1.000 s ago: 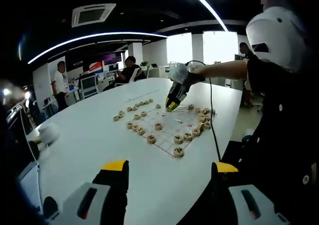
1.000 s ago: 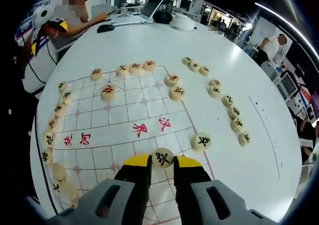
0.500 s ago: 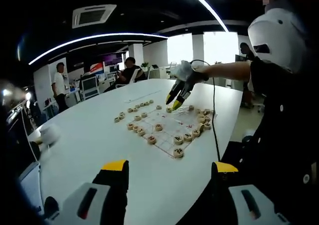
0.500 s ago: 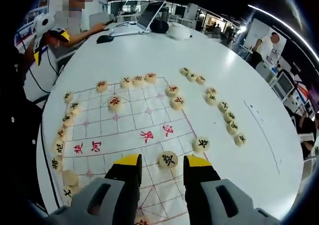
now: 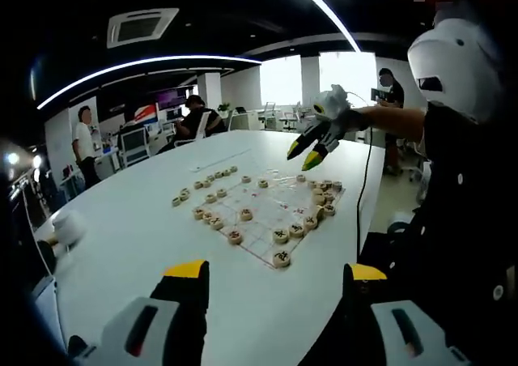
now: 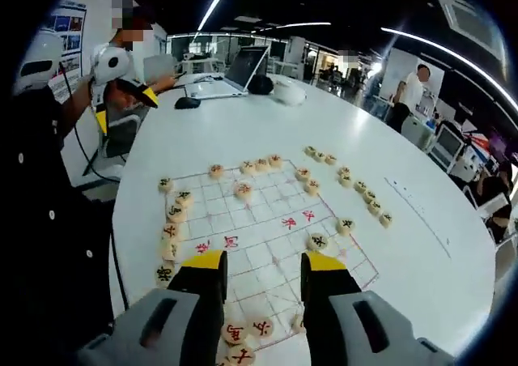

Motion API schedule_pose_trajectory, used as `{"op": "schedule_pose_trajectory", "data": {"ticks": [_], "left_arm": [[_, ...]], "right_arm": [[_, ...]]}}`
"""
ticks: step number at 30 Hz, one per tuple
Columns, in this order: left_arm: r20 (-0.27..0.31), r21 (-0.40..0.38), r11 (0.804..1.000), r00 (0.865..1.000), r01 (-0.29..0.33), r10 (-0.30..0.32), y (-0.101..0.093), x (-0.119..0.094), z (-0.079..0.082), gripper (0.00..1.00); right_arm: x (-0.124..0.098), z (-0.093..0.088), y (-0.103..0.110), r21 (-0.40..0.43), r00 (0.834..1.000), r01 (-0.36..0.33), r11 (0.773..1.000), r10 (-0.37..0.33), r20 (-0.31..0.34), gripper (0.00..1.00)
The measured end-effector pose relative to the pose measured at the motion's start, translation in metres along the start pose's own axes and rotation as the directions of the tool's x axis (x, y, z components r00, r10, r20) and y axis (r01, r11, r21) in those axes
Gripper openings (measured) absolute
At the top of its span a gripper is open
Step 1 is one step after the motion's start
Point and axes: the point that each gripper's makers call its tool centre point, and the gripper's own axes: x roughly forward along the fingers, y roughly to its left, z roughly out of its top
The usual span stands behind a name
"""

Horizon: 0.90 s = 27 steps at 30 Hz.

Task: Pick up the chess pieces one by one and place each piece onto its starting position on the chessboard, setting the pieces on their correct points until all the chess pieces are arranged in the starting layout

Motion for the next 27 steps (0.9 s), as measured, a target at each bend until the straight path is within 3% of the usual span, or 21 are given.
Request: {"op": "schedule_pose_trajectory", "data": {"ticks": [8, 16, 27], "left_arm": [[0.0, 0.009, 1.0, 1.0, 0.028, -0.028, -0.004, 0.011, 0.006, 0.67], [-0.013, 0.025, 0.999, 0.999, 0.042, -0.042, -0.007, 0.015, 0.007, 0.67], [-0.013, 0.016, 0.999, 0.999, 0.034, -0.034, -0.005, 0.014, 0.003, 0.67]], "right_arm": [[-0.031, -0.01, 0.019, 0.056, 0.996, 0.051, 0.997, -0.055, 0.068, 0.38], [-0.053, -0.025, 0.036, 0.109, 0.992, 0.085, 0.99, -0.094, 0.08, 0.38], [-0.046, -0.013, 0.045, 0.085, 0.995, 0.061, 0.995, -0.068, 0.076, 0.38]]}}
